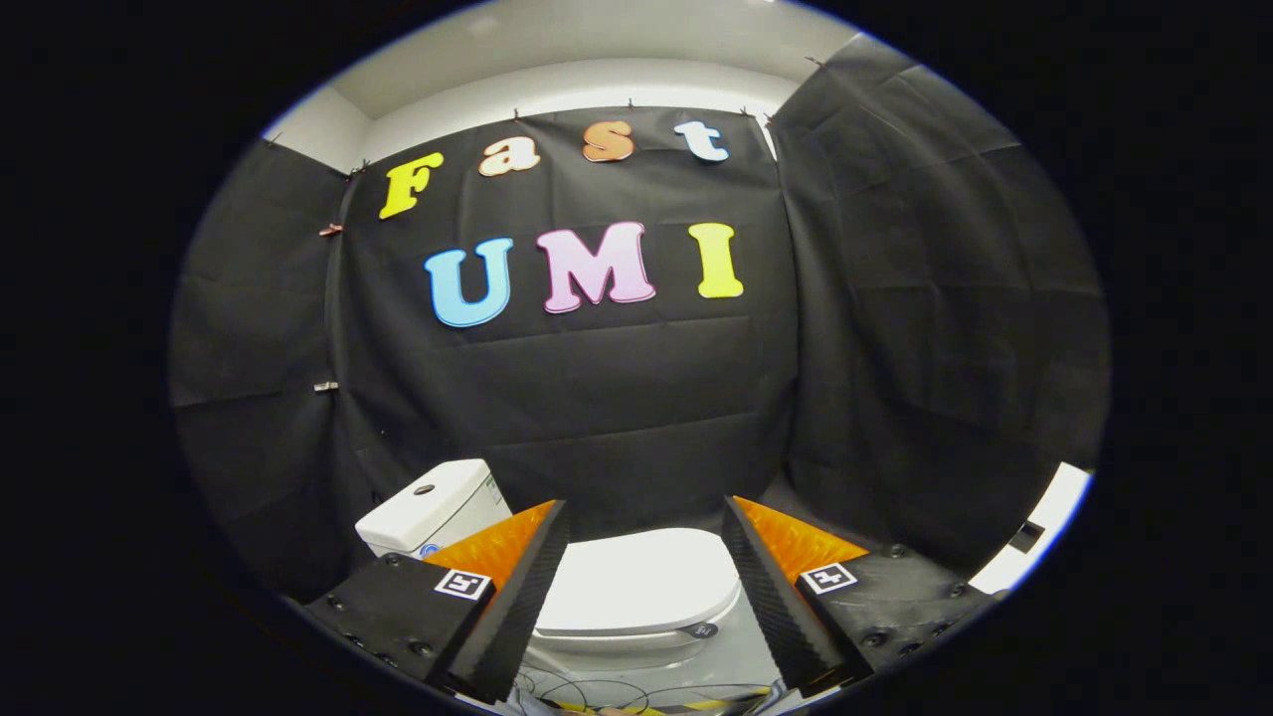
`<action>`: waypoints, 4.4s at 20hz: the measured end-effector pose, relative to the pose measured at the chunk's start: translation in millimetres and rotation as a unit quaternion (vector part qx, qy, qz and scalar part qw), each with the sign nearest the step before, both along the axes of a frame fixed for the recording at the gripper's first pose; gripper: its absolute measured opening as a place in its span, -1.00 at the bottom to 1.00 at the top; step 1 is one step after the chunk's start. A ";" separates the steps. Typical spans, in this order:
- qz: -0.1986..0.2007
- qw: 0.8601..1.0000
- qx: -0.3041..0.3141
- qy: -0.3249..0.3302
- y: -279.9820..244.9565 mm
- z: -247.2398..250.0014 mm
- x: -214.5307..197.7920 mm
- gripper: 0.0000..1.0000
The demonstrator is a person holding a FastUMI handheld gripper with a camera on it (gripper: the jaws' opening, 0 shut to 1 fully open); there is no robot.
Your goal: Open the toilet lid.
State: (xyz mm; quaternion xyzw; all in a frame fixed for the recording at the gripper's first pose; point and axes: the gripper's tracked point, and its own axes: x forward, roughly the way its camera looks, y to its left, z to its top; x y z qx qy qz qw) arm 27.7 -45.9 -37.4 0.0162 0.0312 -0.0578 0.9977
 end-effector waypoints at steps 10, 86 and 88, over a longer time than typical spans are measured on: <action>-0.020 0.992 0.104 0.069 -54.9 -93.9 47.7 0.95; 0.077 0.983 -0.028 0.165 71.3 -211.4 143.8 -0.76; 0.095 0.982 -0.044 0.154 101.4 -202.5 144.4 -0.76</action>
